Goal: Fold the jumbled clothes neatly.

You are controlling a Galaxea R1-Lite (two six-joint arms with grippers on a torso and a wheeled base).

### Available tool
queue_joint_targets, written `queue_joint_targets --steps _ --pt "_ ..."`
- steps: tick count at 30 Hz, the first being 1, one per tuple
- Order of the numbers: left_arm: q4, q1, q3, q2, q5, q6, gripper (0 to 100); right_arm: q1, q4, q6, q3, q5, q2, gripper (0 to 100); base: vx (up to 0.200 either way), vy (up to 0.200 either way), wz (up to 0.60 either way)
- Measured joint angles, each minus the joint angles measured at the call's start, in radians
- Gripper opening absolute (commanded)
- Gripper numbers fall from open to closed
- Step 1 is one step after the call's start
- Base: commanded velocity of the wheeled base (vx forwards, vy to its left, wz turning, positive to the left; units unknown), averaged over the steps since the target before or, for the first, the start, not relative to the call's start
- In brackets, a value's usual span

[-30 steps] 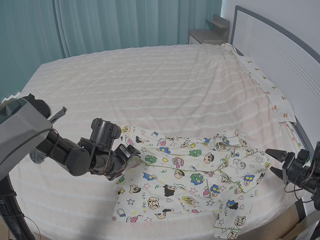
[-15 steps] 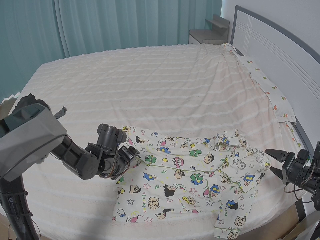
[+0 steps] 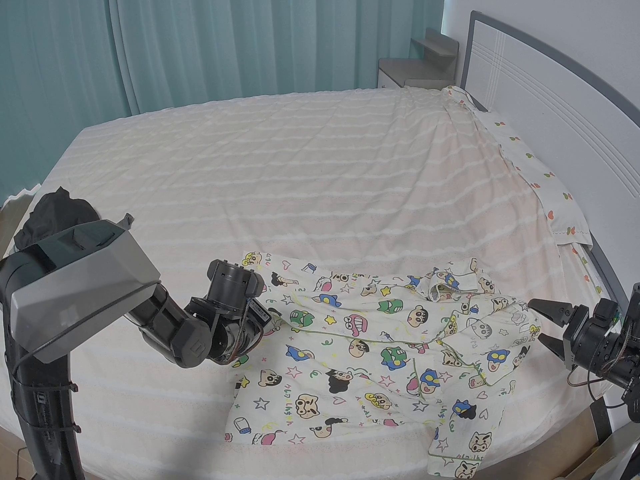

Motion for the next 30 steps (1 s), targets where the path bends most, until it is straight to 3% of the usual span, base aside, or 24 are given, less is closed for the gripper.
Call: queue_joint_targets --steps 13,14,30 --pt "-0.018 -0.002 0.015 -0.012 0.024 0.025 0 0.001 0.0 -0.02 0.001 -0.001 -0.003 100 0.0 0.0 0.0" --pt "-0.019 -0.002 0.015 -0.013 0.023 0.027 100 0.001 0.0 -0.021 0.001 -0.001 -0.004 100 0.0 0.0 0.0" --pt "-0.079 0.008 -0.047 0.018 0.014 0.031 100 0.001 0.0 -0.021 0.002 -0.001 -0.008 100 0.0 0.0 0.0"
